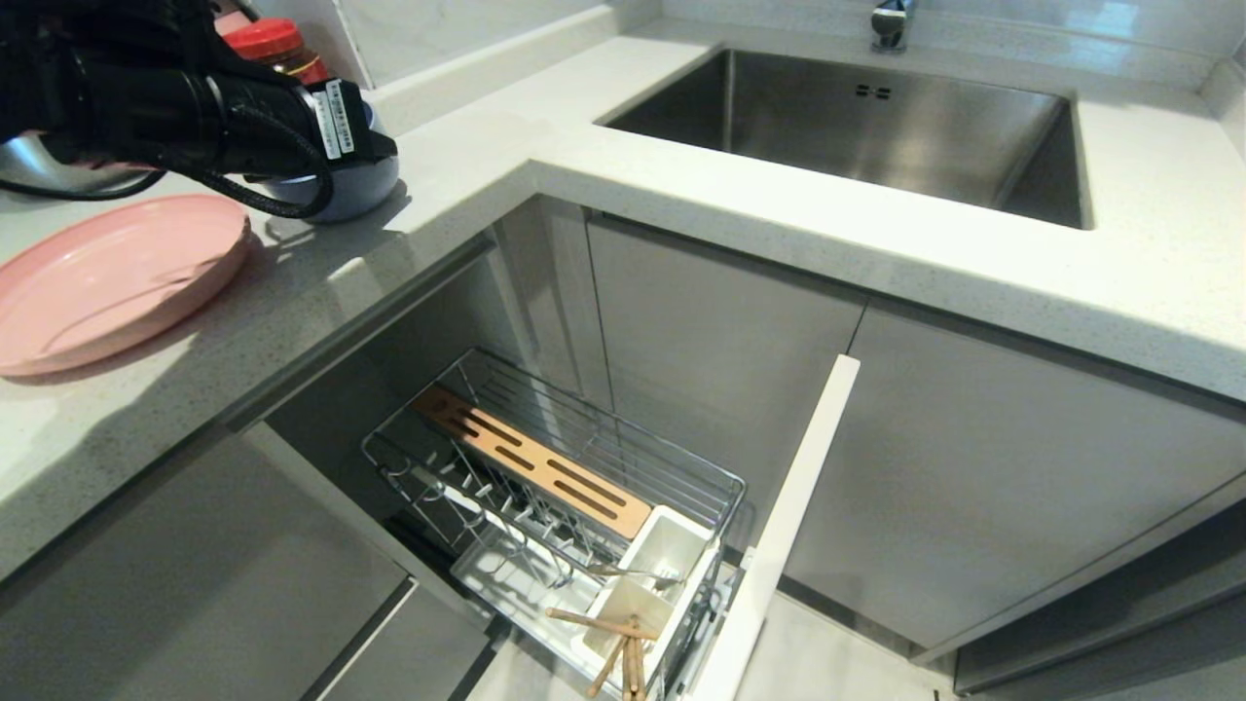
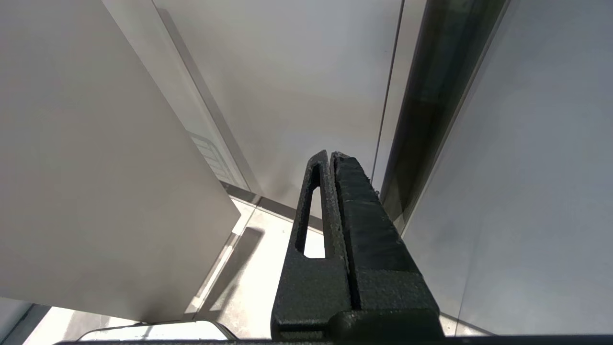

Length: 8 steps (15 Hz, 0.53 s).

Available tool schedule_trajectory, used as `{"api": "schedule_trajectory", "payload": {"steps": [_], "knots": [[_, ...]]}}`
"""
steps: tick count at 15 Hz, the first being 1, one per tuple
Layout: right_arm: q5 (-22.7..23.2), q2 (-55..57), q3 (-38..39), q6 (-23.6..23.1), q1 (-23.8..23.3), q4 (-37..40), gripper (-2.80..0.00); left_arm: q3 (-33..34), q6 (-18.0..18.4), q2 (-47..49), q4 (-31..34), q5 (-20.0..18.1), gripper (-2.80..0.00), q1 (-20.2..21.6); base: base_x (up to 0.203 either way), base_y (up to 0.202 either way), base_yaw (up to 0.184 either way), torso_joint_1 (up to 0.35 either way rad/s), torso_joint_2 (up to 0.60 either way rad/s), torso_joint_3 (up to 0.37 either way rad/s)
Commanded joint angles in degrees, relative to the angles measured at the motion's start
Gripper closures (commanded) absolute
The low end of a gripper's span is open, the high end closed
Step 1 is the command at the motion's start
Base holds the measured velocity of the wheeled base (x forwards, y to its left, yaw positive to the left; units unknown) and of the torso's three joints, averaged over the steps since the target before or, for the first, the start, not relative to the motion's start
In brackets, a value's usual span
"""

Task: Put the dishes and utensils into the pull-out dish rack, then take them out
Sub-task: Pick up the plate and place it in the cupboard

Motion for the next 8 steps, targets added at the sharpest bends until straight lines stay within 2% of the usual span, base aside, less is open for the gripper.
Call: {"api": "schedule_trajectory", "payload": {"steps": [1,3,5,8], "knots": [[0.06,-0.15,0.0,0.04,0.0,-0.02,0.0,0.0,-2.4,-2.85,0.31,-0.04,0.0,0.62,0.0,0.0,0.0,0.0,0.0,0.0],[-0.01,-0.15,0.0,0.04,0.0,-0.02,0.0,0.0,-5.74,-5.52,-0.01,-0.03,0.0,0.94,0.0,0.0,0.0,0.0,0.0,0.0],[-0.01,-0.15,0.0,0.04,0.0,-0.02,0.0,0.05,-6.1,-8.79,0.22,0.44,0.0,0.65,0.0,0.0,0.0,0.0,0.0,0.0],[-0.01,-0.15,0.0,0.04,0.0,-0.02,0.0,1.58,-6.29,-14.44,0.33,4.97,0.0,-1.13,0.0,0.0,0.0,0.0,0.0,0.0]]}}
